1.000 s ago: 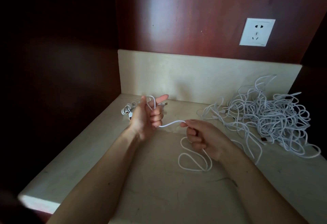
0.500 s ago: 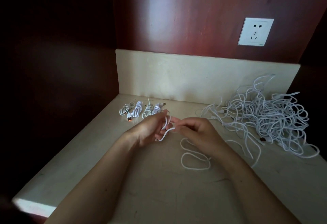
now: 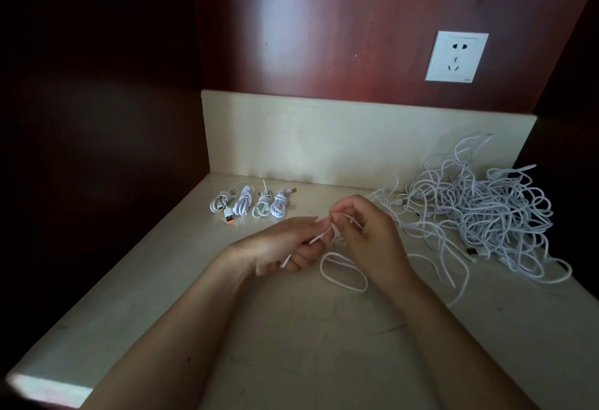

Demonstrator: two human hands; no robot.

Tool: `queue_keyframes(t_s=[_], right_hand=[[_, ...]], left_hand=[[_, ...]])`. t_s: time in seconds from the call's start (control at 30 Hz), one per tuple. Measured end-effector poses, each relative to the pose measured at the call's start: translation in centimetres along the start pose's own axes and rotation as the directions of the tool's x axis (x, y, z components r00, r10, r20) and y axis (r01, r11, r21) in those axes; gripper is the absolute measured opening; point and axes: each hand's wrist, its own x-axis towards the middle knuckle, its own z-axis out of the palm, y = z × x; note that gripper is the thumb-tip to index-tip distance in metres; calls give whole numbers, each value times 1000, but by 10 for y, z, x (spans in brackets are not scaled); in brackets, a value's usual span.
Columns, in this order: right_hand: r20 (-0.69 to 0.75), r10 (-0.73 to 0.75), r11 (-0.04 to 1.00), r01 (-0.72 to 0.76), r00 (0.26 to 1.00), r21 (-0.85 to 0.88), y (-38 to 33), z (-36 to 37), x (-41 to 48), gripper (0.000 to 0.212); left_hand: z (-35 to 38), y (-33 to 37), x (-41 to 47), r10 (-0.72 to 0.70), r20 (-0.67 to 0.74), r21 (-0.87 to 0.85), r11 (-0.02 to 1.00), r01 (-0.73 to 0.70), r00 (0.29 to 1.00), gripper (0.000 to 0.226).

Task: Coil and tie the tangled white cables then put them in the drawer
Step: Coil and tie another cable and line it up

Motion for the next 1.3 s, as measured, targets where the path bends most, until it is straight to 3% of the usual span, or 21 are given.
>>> queue_keyframes(t_s=[0.1,0.23,0.43,0.87,1.0,1.1,1.23,1.3], right_hand=[[-69,37,999,-36,997,7,2,-1,0,9],[-95,76,997,-72,993,40,1,0,-2,8],[-38,163,980,-157,986,123,-4,7,-5,13],[-30,96,980,-89,995,179,-8,14,-7,11],[-37,70,990,-64,997,128,-8,17,-9,18],[5,101,983,-101,995,154,-10,21,-10,29],[74,128,963,-142,989,228,-10,26,-9,32],[95,118,975,-134,988,179,-8,29,-10,30]], left_hand=[[3,-2,3,134,-183,107,987,-116,974,35],[3,-4,10,353,-373,240,930,-279,858,34],[4,-9,17,435,-514,216,900,-379,739,32],[5,-6,15,408,-455,123,909,-398,791,37],[5,-7,16,354,-470,97,931,-352,808,40],[4,-6,16,341,-530,88,933,-349,777,42],[-2,-3,19,167,-641,-164,924,-346,749,43],[-6,-2,21,88,-634,-369,839,-400,768,45]])
